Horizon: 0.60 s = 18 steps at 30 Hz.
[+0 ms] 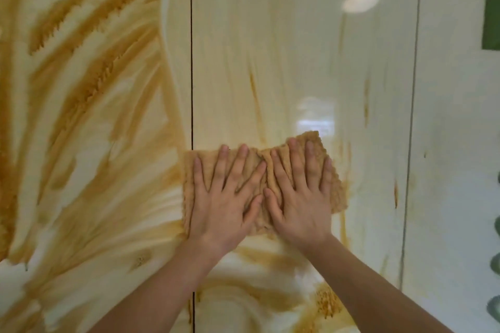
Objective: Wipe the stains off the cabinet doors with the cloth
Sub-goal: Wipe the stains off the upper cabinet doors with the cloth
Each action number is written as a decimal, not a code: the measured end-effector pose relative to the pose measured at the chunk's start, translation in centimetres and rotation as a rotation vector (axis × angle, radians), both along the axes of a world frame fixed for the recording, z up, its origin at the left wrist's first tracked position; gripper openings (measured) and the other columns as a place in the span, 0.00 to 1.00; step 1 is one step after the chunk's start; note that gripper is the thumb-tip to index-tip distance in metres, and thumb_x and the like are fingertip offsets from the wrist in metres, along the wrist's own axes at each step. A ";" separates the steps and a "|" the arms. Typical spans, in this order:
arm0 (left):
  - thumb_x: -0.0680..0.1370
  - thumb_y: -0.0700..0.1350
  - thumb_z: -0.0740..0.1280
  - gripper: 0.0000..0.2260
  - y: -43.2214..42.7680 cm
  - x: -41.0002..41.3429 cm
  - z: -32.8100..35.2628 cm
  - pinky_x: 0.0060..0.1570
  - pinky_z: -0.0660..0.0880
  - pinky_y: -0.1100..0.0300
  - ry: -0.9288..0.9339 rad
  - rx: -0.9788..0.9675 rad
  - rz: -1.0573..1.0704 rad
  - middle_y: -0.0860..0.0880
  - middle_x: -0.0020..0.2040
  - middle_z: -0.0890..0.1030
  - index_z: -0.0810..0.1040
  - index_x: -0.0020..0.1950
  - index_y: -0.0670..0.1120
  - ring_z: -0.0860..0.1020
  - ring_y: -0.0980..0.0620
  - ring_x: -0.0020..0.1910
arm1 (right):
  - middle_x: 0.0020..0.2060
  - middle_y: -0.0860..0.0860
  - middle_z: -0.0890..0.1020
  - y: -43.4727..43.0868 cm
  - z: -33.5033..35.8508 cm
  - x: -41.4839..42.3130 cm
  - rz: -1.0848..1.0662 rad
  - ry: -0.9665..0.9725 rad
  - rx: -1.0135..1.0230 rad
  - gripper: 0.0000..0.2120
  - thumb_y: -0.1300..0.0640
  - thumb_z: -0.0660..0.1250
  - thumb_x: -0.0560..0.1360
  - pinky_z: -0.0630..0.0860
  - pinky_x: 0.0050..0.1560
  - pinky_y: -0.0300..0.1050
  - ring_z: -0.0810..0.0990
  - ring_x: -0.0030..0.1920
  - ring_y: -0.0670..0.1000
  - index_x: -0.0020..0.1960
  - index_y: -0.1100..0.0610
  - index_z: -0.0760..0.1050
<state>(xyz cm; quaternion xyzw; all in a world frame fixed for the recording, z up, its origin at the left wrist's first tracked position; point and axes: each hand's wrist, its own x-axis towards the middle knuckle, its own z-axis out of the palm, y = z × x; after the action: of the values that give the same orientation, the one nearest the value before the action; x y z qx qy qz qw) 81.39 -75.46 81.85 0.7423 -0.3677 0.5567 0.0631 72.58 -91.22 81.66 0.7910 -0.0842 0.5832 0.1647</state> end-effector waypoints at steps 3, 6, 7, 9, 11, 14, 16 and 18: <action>0.83 0.61 0.50 0.29 -1.4 -1.1 -3.4 0.74 0.47 0.27 0.022 0.033 -0.005 0.46 0.84 0.44 0.49 0.83 0.56 0.44 0.38 0.82 | 0.83 0.57 0.52 -1.6 -3.7 -1.0 -0.027 0.010 0.011 0.32 0.42 0.51 0.82 0.51 0.78 0.72 0.49 0.83 0.63 0.83 0.52 0.54; 0.83 0.62 0.51 0.31 -3.0 -2.2 -6.3 0.74 0.44 0.27 0.022 0.071 -0.009 0.46 0.84 0.42 0.47 0.83 0.56 0.42 0.38 0.82 | 0.83 0.57 0.53 -3.6 -6.7 -2.3 -0.054 0.008 0.033 0.33 0.41 0.52 0.81 0.52 0.77 0.72 0.50 0.83 0.62 0.83 0.53 0.54; 0.83 0.63 0.52 0.31 -3.6 -2.6 -7.0 0.74 0.44 0.27 0.025 0.077 -0.017 0.46 0.84 0.42 0.46 0.83 0.56 0.42 0.38 0.82 | 0.83 0.57 0.53 -4.4 -7.5 -2.7 -0.057 0.003 0.051 0.34 0.40 0.52 0.81 0.52 0.78 0.71 0.50 0.83 0.62 0.83 0.53 0.54; 0.83 0.63 0.52 0.31 -5.2 -3.5 -7.7 0.74 0.44 0.27 0.027 0.085 -0.035 0.46 0.84 0.41 0.45 0.83 0.57 0.42 0.38 0.82 | 0.83 0.57 0.52 -6.1 -8.4 -3.6 -0.072 -0.024 0.102 0.35 0.38 0.51 0.81 0.52 0.78 0.71 0.50 0.83 0.62 0.83 0.53 0.53; 0.83 0.64 0.51 0.32 -7.1 -4.7 -7.5 0.73 0.44 0.26 0.024 0.113 -0.048 0.47 0.84 0.40 0.45 0.83 0.57 0.40 0.38 0.82 | 0.83 0.57 0.52 -7.8 -8.9 -4.7 -0.108 -0.055 0.193 0.35 0.37 0.50 0.81 0.51 0.78 0.70 0.49 0.83 0.61 0.83 0.52 0.52; 0.82 0.67 0.49 0.32 -10.2 -6.2 -5.2 0.71 0.46 0.24 -0.021 0.172 -0.075 0.47 0.84 0.39 0.44 0.83 0.57 0.39 0.39 0.82 | 0.84 0.55 0.47 -10.4 -8.1 -6.3 -0.136 -0.080 0.333 0.35 0.34 0.46 0.81 0.49 0.79 0.69 0.45 0.83 0.60 0.84 0.48 0.47; 0.82 0.68 0.47 0.33 -12.0 -7.0 -2.1 0.70 0.45 0.23 -0.071 0.188 -0.086 0.47 0.83 0.37 0.44 0.83 0.58 0.37 0.39 0.81 | 0.84 0.53 0.44 -12.0 -6.0 -7.0 -0.140 -0.108 0.408 0.35 0.33 0.44 0.81 0.48 0.79 0.69 0.41 0.83 0.59 0.84 0.47 0.46; 0.81 0.68 0.46 0.33 -13.3 -7.3 1.4 0.70 0.43 0.23 -0.120 0.194 -0.087 0.47 0.83 0.37 0.44 0.83 0.58 0.36 0.40 0.81 | 0.84 0.53 0.43 -13.0 -3.1 -7.5 -0.130 -0.139 0.447 0.35 0.33 0.43 0.81 0.46 0.80 0.67 0.39 0.83 0.57 0.84 0.47 0.45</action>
<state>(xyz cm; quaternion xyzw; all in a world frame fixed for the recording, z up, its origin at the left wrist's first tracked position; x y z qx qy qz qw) 74.06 -88.74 83.22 0.6937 -0.4545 0.5586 -0.0070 65.12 -104.22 78.59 0.7588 -0.2728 0.5912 0.0165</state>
